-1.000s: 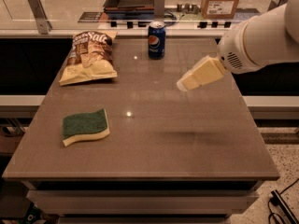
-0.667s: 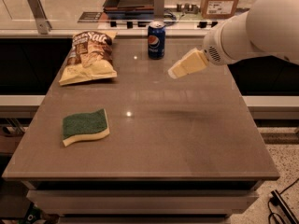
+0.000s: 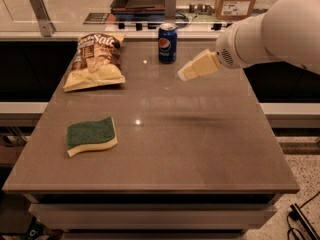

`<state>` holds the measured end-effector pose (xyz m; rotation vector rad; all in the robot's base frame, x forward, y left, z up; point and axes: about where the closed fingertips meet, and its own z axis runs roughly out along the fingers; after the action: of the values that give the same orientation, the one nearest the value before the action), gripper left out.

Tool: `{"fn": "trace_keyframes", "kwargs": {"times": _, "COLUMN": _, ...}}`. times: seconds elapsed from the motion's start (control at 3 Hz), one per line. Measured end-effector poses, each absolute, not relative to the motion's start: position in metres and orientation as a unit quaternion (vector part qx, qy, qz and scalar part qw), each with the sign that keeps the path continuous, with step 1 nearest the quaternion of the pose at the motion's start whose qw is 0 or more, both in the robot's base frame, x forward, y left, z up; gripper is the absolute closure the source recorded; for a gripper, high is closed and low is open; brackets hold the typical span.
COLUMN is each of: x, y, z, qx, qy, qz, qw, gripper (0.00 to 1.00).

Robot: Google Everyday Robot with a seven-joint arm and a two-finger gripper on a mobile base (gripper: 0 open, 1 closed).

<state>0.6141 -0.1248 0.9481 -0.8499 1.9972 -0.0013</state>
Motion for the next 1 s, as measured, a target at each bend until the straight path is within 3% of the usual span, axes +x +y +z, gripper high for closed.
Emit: {"fn": "trace_keyframes", "kwargs": {"times": 1.0, "x": 0.675, "y": -0.083, "z": 0.941, "qx": -0.285, "qy": 0.782, "qz": 0.081, "qw": 0.548, "gripper": 0.00}}
